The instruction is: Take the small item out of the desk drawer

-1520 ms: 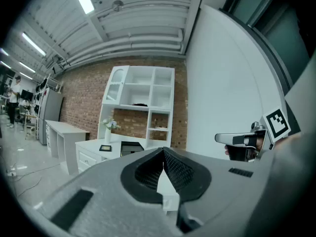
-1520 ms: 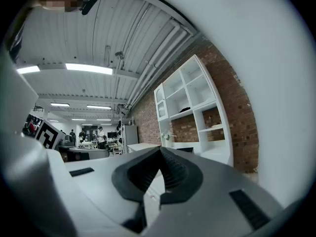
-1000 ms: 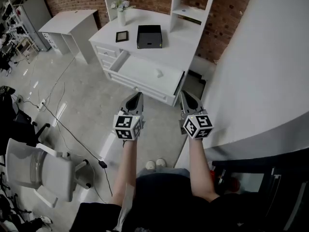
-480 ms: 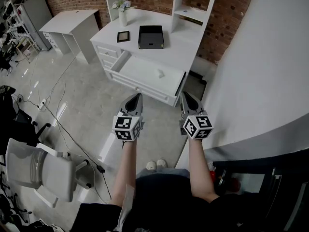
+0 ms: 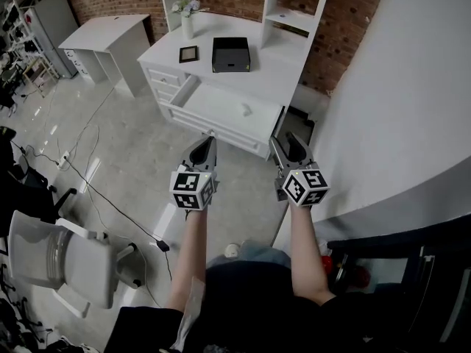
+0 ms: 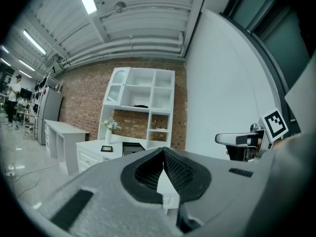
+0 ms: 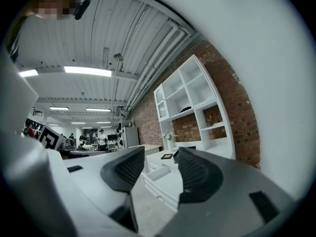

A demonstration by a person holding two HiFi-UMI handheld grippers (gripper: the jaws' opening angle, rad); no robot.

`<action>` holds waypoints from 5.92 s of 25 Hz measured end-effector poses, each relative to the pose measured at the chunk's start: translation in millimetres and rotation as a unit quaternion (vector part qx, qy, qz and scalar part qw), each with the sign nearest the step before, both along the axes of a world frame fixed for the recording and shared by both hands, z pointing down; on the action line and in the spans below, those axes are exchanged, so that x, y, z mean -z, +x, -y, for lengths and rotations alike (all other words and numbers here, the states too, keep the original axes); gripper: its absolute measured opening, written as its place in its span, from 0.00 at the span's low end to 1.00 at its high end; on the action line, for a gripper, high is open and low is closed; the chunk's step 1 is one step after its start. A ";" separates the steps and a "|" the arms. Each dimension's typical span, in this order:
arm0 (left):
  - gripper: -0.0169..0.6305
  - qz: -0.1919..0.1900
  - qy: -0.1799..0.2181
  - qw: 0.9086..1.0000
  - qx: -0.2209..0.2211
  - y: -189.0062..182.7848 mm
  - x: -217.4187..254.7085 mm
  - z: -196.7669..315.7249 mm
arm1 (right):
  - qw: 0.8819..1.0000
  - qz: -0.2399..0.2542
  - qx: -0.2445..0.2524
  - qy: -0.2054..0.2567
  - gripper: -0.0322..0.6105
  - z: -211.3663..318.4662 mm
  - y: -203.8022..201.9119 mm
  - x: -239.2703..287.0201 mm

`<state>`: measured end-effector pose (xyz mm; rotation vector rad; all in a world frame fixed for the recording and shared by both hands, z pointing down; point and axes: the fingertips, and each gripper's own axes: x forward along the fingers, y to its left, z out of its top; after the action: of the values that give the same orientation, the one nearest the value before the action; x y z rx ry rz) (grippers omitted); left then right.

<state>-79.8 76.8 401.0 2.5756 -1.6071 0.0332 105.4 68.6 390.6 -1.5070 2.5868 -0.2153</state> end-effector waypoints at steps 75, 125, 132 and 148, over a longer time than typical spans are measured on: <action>0.04 0.014 -0.132 0.991 -0.002 -20.5 -111.2 437.7 | 0.985 -0.030 0.021 -0.168 0.37 437.9 -45.2 -135.8; 0.04 -0.004 -0.197 0.980 0.030 -41.5 -193.2 423.9 | 0.892 -0.227 0.072 -0.383 0.29 396.3 -101.0 -359.9; 0.04 -0.002 -0.152 0.987 0.042 -55.1 -145.2 442.7 | 0.930 -0.188 0.081 -0.306 0.29 403.4 -121.4 -277.6; 0.04 0.007 -0.012 1.000 -0.007 -19.9 4.9 464.2 | 0.993 -0.092 -0.061 -0.042 0.29 452.8 -39.9 -22.0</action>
<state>-99.8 -387.4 396.1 2.5738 -1.5831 0.0714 65.6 -384.3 412.6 -1.7885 2.6411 -0.1807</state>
